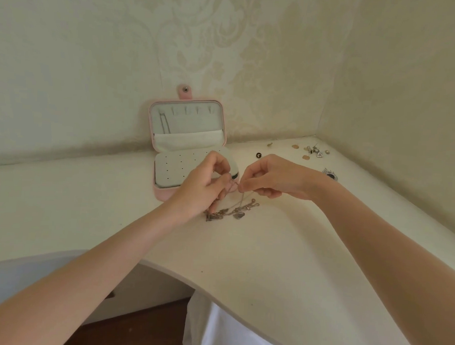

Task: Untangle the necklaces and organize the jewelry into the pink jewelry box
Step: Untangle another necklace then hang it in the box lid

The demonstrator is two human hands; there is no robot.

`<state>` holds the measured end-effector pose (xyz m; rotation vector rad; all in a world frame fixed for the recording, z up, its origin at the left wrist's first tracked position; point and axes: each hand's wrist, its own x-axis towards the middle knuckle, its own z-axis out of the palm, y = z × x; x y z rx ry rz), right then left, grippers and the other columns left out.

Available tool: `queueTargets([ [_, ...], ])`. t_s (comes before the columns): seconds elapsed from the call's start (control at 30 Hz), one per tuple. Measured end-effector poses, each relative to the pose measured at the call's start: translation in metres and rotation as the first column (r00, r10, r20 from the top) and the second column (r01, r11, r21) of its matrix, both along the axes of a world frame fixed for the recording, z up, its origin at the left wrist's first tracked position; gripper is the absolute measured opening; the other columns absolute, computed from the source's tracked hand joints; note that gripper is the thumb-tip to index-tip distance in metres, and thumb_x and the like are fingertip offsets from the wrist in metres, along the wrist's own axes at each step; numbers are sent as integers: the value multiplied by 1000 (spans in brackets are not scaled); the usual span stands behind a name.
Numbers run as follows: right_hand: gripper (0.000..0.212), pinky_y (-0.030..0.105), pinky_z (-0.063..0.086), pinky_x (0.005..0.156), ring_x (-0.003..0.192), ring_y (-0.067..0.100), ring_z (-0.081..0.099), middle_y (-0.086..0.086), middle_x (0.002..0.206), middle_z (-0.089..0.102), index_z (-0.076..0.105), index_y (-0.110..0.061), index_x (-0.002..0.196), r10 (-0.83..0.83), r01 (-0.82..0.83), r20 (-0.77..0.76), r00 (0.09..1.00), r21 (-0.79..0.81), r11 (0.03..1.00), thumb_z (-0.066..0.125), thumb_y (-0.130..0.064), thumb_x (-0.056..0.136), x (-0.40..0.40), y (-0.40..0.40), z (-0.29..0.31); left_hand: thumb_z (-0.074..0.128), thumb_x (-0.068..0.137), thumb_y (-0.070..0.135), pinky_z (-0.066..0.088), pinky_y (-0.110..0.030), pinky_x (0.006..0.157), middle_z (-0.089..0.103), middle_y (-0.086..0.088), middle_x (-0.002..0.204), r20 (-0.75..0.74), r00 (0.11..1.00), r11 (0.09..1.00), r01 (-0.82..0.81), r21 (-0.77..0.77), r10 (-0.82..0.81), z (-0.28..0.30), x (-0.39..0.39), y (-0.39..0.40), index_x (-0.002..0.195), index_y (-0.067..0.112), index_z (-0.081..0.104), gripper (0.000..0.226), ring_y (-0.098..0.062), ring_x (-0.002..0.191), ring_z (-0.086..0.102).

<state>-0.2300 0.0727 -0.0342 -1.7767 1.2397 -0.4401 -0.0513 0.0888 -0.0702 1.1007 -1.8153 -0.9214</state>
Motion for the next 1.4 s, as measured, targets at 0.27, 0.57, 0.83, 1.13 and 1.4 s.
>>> queueTargets([
  [0.27,16,16,25,40,42,6,35,-5,48,44,69,4,89,-44,43,-28,999,-22,999,70,-11,81,-12,-6,0,40,98,4,42,-16,41,41,-5,62,-26,999,985,41,167,-37,-2,3,-4,88,15,52,18,-4,42,45],
  [0.57,10,21,17,40,36,10,23,-6,38,36,66,-10,79,-129,130,26,991,-47,990,61,-12,88,-17,-4,5,51,93,7,44,-12,62,58,5,61,242,970,997,-14,-69,30,-2,5,-4,83,17,63,18,1,55,58],
  [0.83,12,19,23,42,38,8,28,-5,42,37,66,-11,77,-148,162,110,983,-126,979,60,-12,88,-18,-2,15,36,97,5,52,-20,73,60,9,61,-89,995,965,-29,260,54,16,2,0,76,13,52,27,-17,79,65],
  [1.13,12,30,40,71,62,10,51,-2,62,58,68,-11,76,-171,229,279,945,-194,954,63,-12,86,-19,-1,26,38,90,12,56,-37,72,54,0,70,-649,741,811,266,521,174,42,2,4,70,14,48,22,-15,68,56],
  [1.4,10,27,50,80,69,12,61,-6,54,59,66,-9,79,-242,302,344,907,-131,944,61,-10,88,-20,7,37,38,93,9,33,-17,45,33,6,50,-565,806,859,155,488,176,51,4,2,73,14,47,23,-7,41,26],
])
